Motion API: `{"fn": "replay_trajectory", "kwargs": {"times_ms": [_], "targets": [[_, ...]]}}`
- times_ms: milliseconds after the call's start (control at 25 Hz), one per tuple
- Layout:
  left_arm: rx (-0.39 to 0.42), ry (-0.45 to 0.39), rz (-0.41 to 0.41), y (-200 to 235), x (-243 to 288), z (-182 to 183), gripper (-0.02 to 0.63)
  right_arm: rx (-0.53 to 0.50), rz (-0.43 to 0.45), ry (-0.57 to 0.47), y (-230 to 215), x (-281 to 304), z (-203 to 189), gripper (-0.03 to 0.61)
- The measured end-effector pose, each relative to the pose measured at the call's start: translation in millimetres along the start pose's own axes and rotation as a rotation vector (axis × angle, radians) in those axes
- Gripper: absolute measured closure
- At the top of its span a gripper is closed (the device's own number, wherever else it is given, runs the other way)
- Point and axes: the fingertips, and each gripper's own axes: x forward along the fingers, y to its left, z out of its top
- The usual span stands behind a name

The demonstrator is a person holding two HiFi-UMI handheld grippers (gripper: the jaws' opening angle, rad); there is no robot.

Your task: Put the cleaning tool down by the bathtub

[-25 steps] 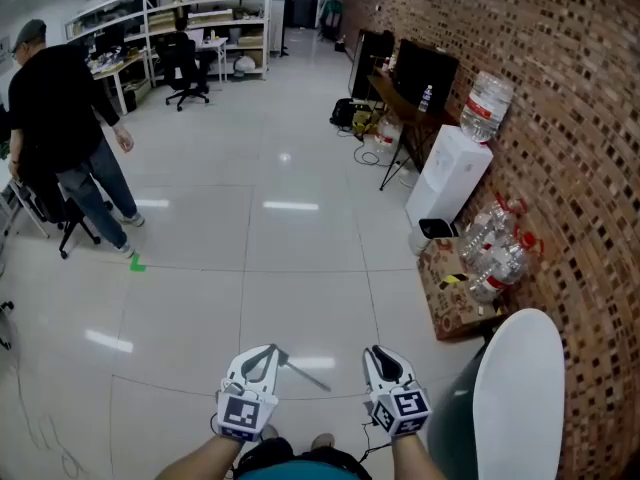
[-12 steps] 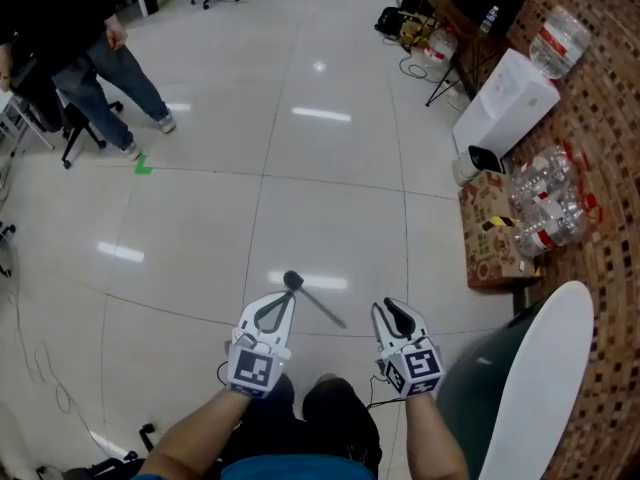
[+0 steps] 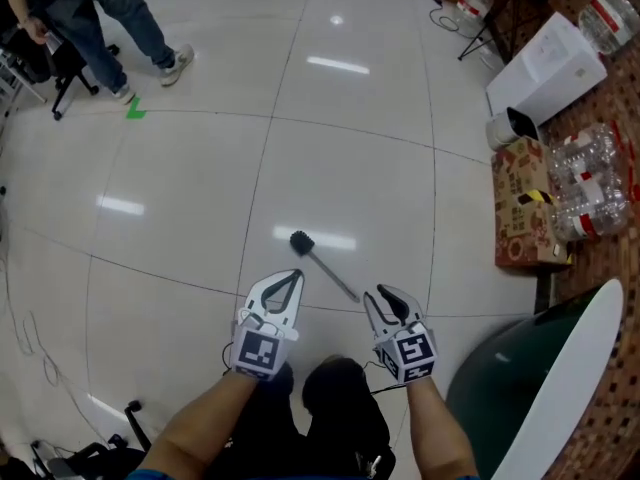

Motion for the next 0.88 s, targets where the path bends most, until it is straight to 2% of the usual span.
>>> {"fn": "replay_trajectory", "kwargs": {"times_ms": [240, 480, 560, 720, 880], "targets": [[-0.006, 0.006, -0.01, 12.6, 22.9, -73.8, 0.614, 0.021, 0.008, 0.056, -4.4, 71.7, -81.9, 0.43], [0.09, 0.043, -0.045, 40.6, 63.2, -157.9, 0.614, -0.005, 0.031, 0.081, -7.8, 141.0, -154.2, 0.425], [0.088, 0.05, -0.031, 52.5, 75.9, -181.6, 0.614, -0.009, 0.026, 0.078, -9.2, 159.8, -172.7, 0.422], [0.004, 0.013, -0.011, 60.2, 92.4, -203.6, 0.614, -0.032, 0.018, 0.088, -16.9, 191.0, -217.2, 0.419], [0.003, -0.037, -0.026, 60.9, 100.2, -206.2, 0.614, -0.043, 0.015, 0.139, -30.1, 213.8, -271.6, 0.414]]}}
